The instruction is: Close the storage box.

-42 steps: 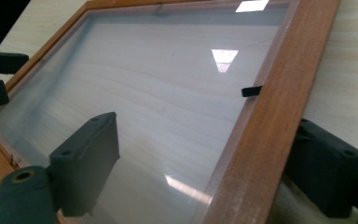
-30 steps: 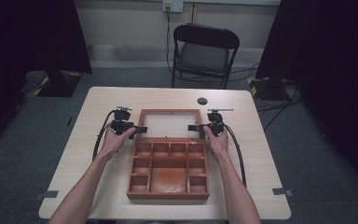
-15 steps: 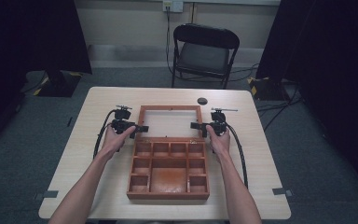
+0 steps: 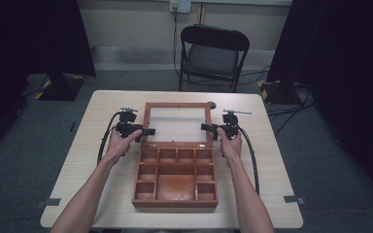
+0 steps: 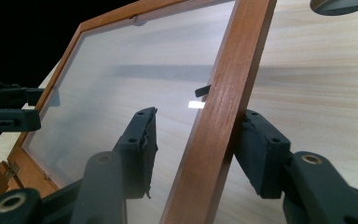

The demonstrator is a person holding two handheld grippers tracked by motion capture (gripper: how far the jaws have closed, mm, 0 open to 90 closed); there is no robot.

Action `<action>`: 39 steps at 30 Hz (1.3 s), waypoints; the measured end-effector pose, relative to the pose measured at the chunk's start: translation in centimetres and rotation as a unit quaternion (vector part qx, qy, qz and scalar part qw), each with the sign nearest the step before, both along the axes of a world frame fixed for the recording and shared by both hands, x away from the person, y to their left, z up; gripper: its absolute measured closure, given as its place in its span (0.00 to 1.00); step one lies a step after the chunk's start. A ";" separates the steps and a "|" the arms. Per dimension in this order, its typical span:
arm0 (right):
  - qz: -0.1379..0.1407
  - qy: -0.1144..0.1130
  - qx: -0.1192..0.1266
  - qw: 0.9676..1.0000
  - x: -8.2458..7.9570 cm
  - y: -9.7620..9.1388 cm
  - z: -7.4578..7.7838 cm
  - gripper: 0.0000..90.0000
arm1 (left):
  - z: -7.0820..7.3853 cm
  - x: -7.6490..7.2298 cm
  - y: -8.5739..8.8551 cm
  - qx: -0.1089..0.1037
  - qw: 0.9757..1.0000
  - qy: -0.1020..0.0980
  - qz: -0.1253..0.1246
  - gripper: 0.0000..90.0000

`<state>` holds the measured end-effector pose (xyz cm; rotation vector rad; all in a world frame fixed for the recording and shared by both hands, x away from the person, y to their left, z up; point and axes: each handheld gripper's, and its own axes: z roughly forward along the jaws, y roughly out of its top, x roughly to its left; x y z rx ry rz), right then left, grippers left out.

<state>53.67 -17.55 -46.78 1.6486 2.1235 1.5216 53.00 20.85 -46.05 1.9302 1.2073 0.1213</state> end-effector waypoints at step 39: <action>0.030 -0.045 0.005 0.999 -0.9 -0.1 2.0 0.47 | 1.6 -0.1 -0.4 -0.023 0.999 -0.027 -0.028 0.39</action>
